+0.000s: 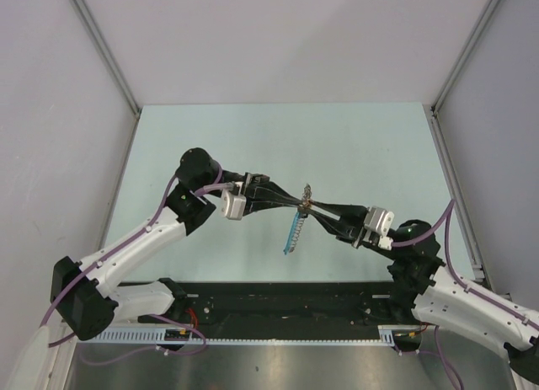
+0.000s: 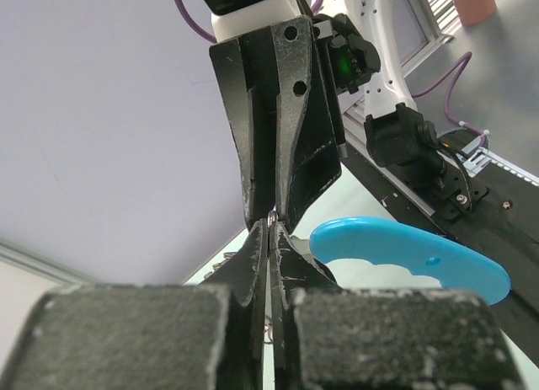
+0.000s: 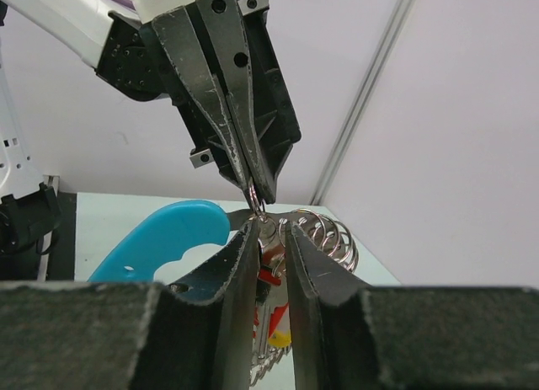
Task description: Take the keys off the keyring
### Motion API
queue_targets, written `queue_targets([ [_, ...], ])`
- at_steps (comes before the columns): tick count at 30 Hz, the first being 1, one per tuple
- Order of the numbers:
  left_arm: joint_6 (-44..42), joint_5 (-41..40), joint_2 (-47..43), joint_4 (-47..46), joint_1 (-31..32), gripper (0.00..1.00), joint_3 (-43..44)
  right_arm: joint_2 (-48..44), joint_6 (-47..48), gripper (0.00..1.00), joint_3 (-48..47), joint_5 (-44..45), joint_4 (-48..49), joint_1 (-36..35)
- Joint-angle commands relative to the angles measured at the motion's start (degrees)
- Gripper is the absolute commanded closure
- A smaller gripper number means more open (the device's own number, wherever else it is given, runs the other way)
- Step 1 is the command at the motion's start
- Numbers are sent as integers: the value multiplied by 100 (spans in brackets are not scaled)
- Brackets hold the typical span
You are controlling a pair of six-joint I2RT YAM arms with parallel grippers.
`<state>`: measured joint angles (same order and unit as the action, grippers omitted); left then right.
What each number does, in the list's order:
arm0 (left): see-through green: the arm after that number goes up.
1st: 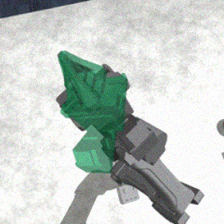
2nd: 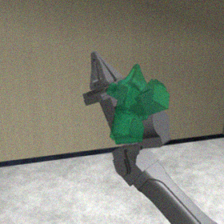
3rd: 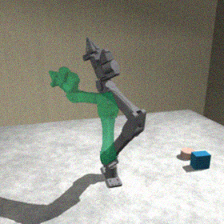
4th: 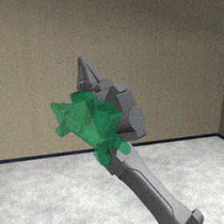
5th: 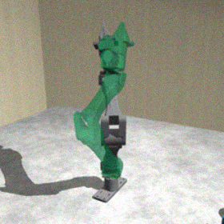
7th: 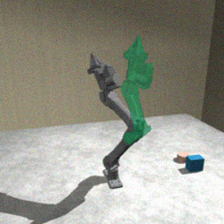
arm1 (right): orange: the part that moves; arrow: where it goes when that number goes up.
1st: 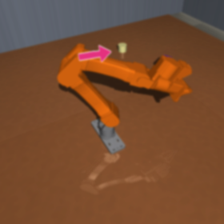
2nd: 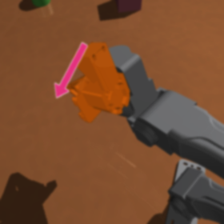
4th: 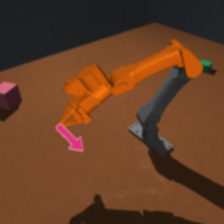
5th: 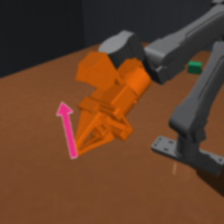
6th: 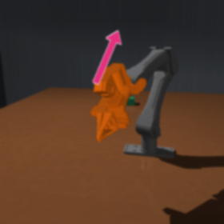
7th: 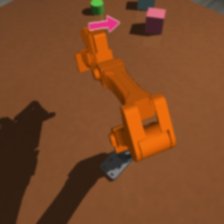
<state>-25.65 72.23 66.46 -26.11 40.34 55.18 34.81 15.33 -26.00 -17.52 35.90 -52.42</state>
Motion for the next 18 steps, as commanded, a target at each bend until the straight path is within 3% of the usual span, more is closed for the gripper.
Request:
queue_targets([
  [1,139,81,-115,-412,-26,100,46,114,137,77,-186,-67,356,-57],
  [18,131,72,-54,-325,-26,100,63,316,58,80,-239,-85,681,-84],
])
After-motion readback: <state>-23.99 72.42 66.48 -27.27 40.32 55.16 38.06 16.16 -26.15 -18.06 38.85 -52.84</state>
